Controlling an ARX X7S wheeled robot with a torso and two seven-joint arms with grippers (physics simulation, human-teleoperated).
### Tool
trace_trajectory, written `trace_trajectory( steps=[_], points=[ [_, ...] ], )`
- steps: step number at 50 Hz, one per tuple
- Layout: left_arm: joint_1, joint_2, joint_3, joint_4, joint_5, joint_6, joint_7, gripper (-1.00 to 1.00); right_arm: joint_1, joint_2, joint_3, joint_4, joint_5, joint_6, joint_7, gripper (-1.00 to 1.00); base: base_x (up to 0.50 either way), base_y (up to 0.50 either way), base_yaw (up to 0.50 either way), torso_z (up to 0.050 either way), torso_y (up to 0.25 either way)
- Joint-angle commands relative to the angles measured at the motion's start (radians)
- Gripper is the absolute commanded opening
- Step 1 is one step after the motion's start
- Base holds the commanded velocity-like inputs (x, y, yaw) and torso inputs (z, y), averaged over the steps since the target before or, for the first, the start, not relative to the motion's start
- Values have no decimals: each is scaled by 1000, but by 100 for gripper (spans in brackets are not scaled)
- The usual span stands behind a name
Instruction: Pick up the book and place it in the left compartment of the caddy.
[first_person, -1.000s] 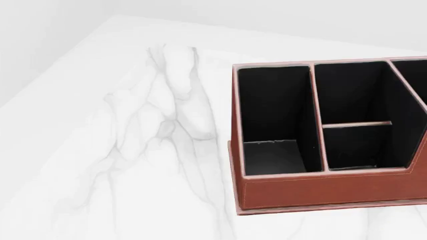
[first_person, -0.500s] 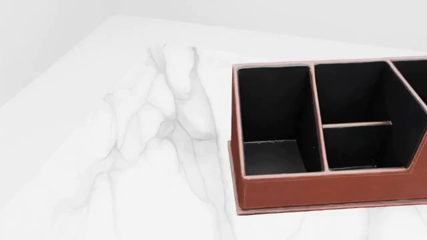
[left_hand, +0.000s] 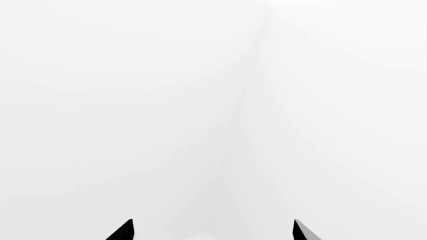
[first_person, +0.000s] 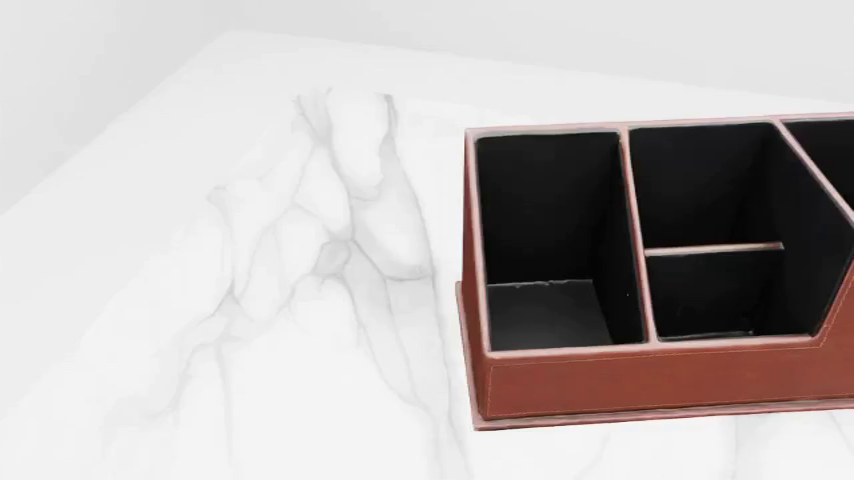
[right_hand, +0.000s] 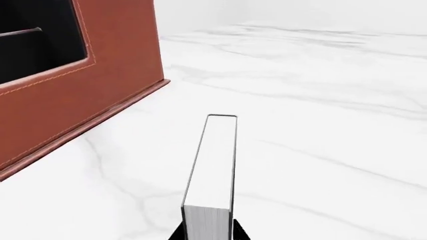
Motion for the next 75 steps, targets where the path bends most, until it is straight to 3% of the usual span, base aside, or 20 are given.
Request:
trace_trajectory(
  steps=[1, 14, 26, 47, 67, 75],
  points=[
    [3, -3, 13, -4, 8, 8, 2, 100, 0, 11, -8, -8, -21, -7, 24, -100, 0, 0, 0, 0, 0],
    [1, -9, 27, -8, 17, 10, -2, 100, -63, 84, 24, -247, -126, 50, 134, -100, 0, 0, 0, 0, 1],
    [-3, -15, 31, -12, 17, 11, -7, 100, -104, 195, 77, -483, -81, 141, 99, -100, 0, 0, 0, 0, 1],
    [2, -20, 27, -19, 11, 20, -13, 100, 57, 418, 56, -719, 75, 503, -93, -100, 0, 0, 0, 0, 1],
    [13, -25, 24, -18, 7, 28, -20, 100, 171, 563, 70, -826, 252, 494, -360, -100, 0, 0, 0, 0, 1],
    [10, -28, 24, -18, 3, 26, -25, 100, 294, 617, 63, -869, 335, 596, -408, -100, 0, 0, 0, 0, 1]
  ],
)
